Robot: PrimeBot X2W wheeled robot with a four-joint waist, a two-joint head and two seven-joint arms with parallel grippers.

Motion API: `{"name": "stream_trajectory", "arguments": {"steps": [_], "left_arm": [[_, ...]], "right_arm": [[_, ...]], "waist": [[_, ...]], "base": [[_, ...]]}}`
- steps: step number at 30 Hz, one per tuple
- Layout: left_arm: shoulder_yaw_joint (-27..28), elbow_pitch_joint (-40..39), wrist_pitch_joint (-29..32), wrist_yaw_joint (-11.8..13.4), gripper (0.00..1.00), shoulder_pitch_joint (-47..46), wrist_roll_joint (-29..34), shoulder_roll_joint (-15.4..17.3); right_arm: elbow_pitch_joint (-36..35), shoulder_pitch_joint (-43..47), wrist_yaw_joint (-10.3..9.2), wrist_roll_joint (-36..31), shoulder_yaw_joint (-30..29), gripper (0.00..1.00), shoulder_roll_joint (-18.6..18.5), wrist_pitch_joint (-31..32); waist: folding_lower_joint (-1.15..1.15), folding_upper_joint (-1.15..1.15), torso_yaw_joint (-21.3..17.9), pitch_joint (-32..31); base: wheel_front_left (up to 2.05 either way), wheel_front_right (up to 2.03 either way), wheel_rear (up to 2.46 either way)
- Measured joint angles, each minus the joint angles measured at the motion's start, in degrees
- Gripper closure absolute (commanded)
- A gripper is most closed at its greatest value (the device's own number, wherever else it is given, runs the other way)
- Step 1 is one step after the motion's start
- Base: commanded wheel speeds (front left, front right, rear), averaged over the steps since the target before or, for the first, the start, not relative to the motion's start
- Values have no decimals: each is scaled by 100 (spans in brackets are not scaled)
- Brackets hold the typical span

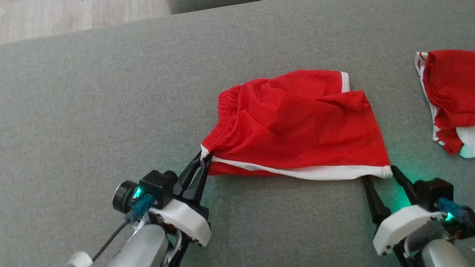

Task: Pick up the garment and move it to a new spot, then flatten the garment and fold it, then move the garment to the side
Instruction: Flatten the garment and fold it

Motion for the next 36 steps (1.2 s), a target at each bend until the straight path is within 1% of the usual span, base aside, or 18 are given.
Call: {"name": "stream_trajectory", "arguments": {"steps": [4, 14, 15, 16, 17, 18, 25, 29, 36], "left_arm": [[-7, -30, 8, 42, 100, -1, -1, 18], [-30, -54, 49, 46, 100, -1, -13, 63], [-31, -54, 49, 48, 100, -1, -18, 66], [-33, -54, 49, 49, 100, -1, -18, 70], [-34, -54, 49, 49, 100, -1, -18, 75], [-35, -54, 49, 49, 100, -1, -19, 77], [-74, -52, 49, 52, 100, -1, -67, 82], [-91, -48, 49, 94, 100, 0, -76, 96], [-88, -85, 42, 146, 100, 1, -122, 152]], "right_arm": [[60, -66, 0, 9, 36, 0, -1, -30], [94, -80, 0, 55, 64, 0, -1, -154], [93, -80, 0, 55, 64, 3, -1, -154], [92, -80, 0, 55, 64, 43, -1, -155], [92, -80, 0, 54, 64, 74, -1, -155], [92, -80, 0, 44, 65, 100, -1, -155], [73, -79, 0, -55, 53, 100, -1, -209], [22, -73, 0, -110, 8, 100, -1, -260], [-268, -69, 0, -111, -121, 100, -1, -391]], "waist": [[0, 0, 9, 23], [0, 0, -6, -25], [0, 0, -12, -33], [0, 0, -18, -38], [0, 0, -21, -41], [0, 0, -24, -46], [0, 0, -25, -90], [0, 0, -30, -137], [0, 0, -57, -252]], "base": [[0, 0, 0], [0, 0, 0], [0, 0, 0], [0, 0, 0], [0, 0, 0], [0, 0, 0], [0, 0, 0], [0, 0, 0], [0, 0, 0]]}}
